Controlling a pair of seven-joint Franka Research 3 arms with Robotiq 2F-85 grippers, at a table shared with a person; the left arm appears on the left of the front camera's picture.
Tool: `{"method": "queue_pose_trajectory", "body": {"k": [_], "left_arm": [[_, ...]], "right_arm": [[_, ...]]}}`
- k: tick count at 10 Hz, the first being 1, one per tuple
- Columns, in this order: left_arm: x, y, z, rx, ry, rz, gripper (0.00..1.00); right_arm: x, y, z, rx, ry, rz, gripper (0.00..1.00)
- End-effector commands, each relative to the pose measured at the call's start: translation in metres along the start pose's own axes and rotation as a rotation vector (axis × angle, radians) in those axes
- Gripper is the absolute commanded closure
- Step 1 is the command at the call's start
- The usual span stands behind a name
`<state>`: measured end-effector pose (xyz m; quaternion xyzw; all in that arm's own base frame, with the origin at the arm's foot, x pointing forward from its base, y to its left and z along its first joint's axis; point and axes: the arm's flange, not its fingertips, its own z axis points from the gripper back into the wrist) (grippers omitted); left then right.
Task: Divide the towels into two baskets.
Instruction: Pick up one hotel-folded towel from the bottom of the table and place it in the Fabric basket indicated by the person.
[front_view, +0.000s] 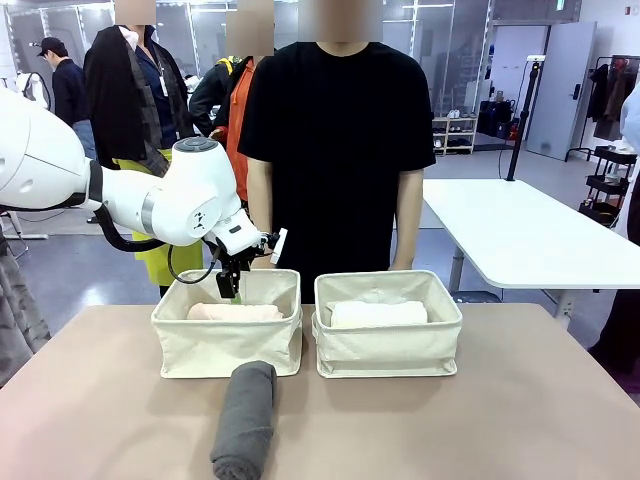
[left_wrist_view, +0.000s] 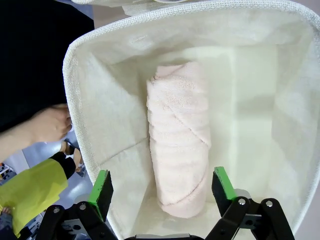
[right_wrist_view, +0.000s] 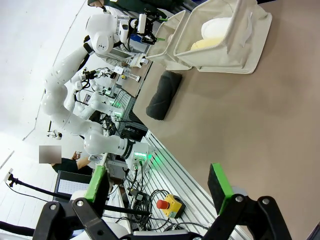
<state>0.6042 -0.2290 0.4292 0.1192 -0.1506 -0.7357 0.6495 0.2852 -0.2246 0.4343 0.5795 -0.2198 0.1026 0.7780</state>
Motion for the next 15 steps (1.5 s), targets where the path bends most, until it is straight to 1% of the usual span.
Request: {"method": "queue_pose_trajectory", "body": {"k": [1,3,4,5,7,8,9,11,12,14,15], "left_arm": [[-0.003,0.001,0.001,0.004,0.003,-0.007,0.0],[0.0,0.0,0.0,0.0,0.0,0.0,0.0],[0.004,-0.002,0.033,-0.127,-0.171,0.119,0.0],[-0.011,-0.012,0.071,-0.168,-0.226,0.229,0.0],[-0.053,-0.045,0.124,-0.271,-0.354,0.392,0.0],[-0.076,-0.062,0.149,-0.282,-0.437,0.459,0.0],[-0.095,-0.082,0.167,-0.337,-0.557,0.507,0.0],[-0.144,-0.126,0.194,-0.49,-0.91,0.554,0.0],[-0.172,-0.149,0.198,-0.567,-1.007,0.559,0.0],[-0.234,-0.197,0.19,-0.614,-1.181,0.653,0.0],[-0.259,-0.218,0.179,-0.604,-1.25,0.701,0.0]], "right_arm": [[-0.001,0.003,-0.001,0.012,-0.018,0.017,0.0],[-0.001,0.003,-0.001,0.012,-0.018,0.017,0.0],[-0.001,0.003,-0.001,0.012,-0.018,0.017,0.0],[-0.001,0.003,-0.001,0.012,-0.018,0.017,0.0],[-0.001,0.003,-0.001,0.012,-0.018,0.017,0.0],[-0.001,0.003,-0.001,0.012,-0.018,0.017,0.0],[-0.001,0.003,-0.001,0.012,-0.018,0.017,0.0],[-0.001,0.003,-0.001,0.012,-0.018,0.017,0.0],[-0.001,0.003,-0.001,0.012,-0.018,0.017,0.0],[-0.001,0.003,-0.001,0.012,-0.018,0.017,0.0],[-0.001,0.003,-0.001,0.012,-0.018,0.017,0.0]]}}
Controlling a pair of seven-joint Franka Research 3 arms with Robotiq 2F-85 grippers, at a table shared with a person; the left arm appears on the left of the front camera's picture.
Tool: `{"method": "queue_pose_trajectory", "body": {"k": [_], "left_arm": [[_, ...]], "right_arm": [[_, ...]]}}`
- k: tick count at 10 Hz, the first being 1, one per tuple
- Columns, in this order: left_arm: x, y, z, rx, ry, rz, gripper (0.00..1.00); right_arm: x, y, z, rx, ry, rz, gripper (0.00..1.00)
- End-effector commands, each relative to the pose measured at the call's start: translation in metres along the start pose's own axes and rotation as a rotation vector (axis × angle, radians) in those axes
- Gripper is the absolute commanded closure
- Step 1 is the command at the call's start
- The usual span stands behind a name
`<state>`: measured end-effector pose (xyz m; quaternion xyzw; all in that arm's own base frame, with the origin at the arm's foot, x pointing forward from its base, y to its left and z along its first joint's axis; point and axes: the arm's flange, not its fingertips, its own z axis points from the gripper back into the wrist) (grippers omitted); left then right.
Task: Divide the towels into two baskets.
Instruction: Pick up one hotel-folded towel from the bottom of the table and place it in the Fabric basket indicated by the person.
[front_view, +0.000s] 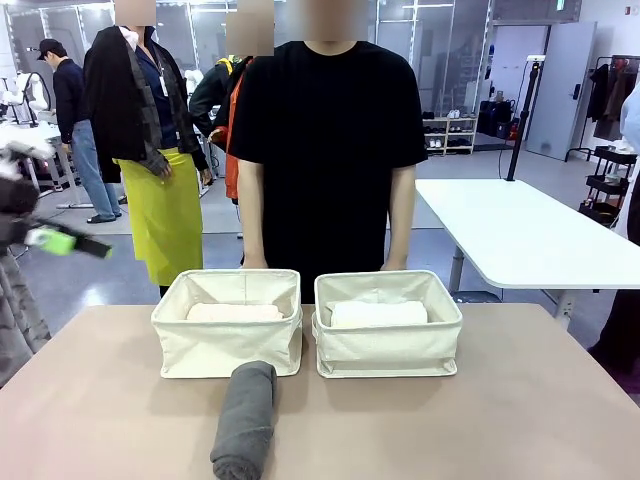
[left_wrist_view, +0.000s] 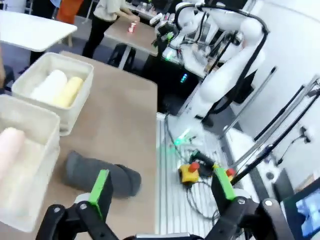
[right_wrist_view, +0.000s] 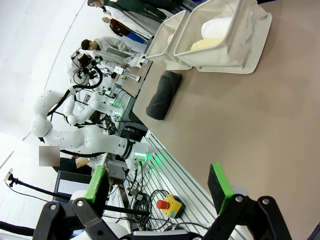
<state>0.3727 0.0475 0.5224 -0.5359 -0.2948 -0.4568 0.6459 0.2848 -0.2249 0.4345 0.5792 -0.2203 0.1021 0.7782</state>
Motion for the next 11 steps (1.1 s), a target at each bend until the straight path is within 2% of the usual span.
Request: {"method": "queue_pose_trajectory", "body": {"k": [1,3,4,6,7,10,11], "left_arm": [[-0.045,0.003,0.029,0.02,-0.153,0.053,0.0],[-0.089,0.001,0.051,0.05,-0.281,0.096,0.0],[-0.122,0.002,0.07,0.09,-0.386,0.125,0.0],[-0.172,-0.005,0.097,0.172,-0.445,0.237,0.0],[-0.187,-0.008,0.106,0.205,-0.465,0.278,0.0],[-0.207,-0.012,0.125,0.31,-0.493,0.403,0.0],[-0.21,-0.01,0.128,0.321,-0.482,0.372,0.0]], "right_arm": [[0.0,0.003,-0.001,0.013,-0.017,0.017,0.0],[0.0,0.003,-0.001,0.013,-0.017,0.017,0.0],[0.0,0.003,-0.001,0.013,-0.017,0.017,0.0],[0.0,0.003,-0.001,0.013,-0.017,0.017,0.0],[0.0,0.003,-0.001,0.013,-0.017,0.017,0.0],[0.0,0.003,-0.001,0.013,-0.017,0.017,0.0],[0.0,0.003,-0.001,0.013,-0.017,0.017,0.0]]}}
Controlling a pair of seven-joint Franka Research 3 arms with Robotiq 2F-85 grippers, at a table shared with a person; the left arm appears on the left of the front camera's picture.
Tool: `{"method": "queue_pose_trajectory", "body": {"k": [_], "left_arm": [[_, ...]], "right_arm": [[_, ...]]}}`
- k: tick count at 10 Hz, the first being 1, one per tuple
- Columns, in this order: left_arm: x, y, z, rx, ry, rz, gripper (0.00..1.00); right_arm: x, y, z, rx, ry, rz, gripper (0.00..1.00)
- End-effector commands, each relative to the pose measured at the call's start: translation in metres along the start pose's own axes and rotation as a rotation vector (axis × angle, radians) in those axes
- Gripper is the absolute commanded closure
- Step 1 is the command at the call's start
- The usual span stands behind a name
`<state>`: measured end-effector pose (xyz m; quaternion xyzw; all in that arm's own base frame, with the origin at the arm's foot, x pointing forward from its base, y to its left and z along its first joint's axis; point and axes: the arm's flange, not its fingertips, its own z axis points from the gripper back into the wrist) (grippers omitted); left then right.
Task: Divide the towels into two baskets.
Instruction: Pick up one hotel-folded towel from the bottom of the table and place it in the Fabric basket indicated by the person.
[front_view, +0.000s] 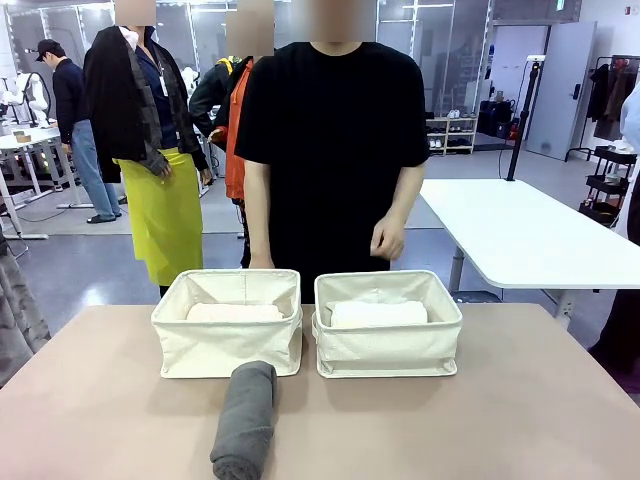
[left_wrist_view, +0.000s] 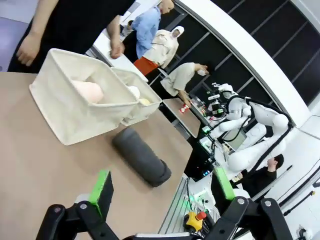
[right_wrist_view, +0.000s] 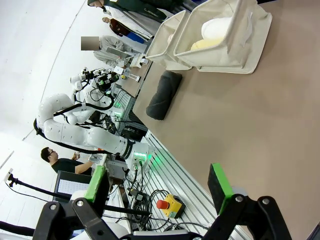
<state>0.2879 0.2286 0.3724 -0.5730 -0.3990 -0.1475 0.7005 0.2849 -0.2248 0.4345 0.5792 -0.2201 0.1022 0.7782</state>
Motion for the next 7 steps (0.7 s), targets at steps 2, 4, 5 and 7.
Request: {"method": "queue_pose_trajectory", "body": {"k": [2,4,5,7], "left_arm": [[0.0,0.0,0.0,0.0,0.0,0.0,0.0],[0.0,0.0,0.0,0.0,0.0,0.0,0.0],[0.0,0.0,0.0,0.0,0.0,0.0,0.0],[0.0,0.0,0.0,0.0,0.0,0.0,0.0]], "right_arm": [[0.0,0.003,-0.001,0.013,-0.017,0.017,0.0],[0.0,0.003,-0.001,0.013,-0.017,0.017,0.0],[0.0,0.003,-0.001,0.013,-0.017,0.017,0.0],[0.0,0.003,-0.001,0.013,-0.017,0.017,0.0]]}}
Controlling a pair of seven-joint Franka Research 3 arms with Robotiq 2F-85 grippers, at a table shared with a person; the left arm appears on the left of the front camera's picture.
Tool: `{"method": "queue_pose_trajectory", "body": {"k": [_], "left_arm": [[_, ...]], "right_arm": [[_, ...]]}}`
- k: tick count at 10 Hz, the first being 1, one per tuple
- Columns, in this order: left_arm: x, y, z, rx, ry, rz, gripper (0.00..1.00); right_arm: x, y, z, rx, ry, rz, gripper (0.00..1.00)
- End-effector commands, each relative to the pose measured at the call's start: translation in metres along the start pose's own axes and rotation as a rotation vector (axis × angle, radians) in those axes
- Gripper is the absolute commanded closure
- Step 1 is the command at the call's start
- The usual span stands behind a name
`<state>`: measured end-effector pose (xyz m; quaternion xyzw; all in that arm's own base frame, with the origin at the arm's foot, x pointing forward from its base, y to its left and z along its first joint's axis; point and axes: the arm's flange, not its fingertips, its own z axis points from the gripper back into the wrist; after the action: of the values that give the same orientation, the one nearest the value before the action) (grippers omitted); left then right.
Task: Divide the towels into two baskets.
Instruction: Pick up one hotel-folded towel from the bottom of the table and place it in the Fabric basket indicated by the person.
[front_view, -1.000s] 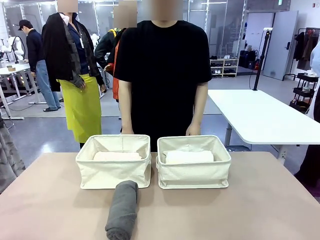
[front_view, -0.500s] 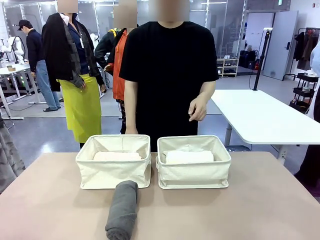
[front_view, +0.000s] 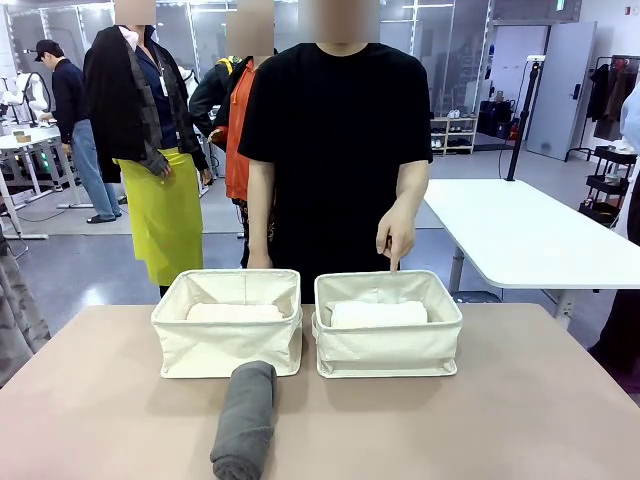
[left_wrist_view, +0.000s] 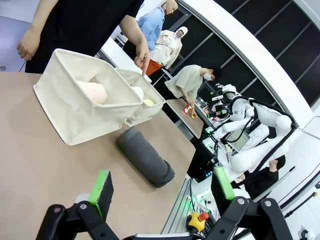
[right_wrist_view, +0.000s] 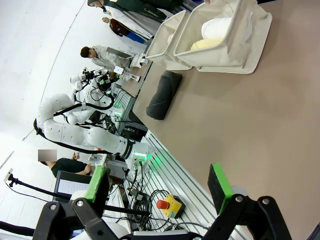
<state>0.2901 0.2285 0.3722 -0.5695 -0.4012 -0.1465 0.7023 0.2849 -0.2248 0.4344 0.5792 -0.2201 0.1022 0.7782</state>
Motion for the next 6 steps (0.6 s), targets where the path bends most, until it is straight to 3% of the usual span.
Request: {"method": "queue_pose_trajectory", "body": {"k": [1,5,6], "left_arm": [[-0.001,-0.002,0.001,-0.009,0.002,0.003,0.0],[0.0,0.0,0.0,0.0,0.0,0.0,0.0],[0.014,-0.009,-0.027,-0.001,0.118,0.044,0.0]], "right_arm": [[0.0,0.003,-0.001,0.013,-0.017,0.017,0.0],[0.0,0.003,-0.001,0.013,-0.017,0.017,0.0],[0.0,0.003,-0.001,0.013,-0.017,0.017,0.0]]}}
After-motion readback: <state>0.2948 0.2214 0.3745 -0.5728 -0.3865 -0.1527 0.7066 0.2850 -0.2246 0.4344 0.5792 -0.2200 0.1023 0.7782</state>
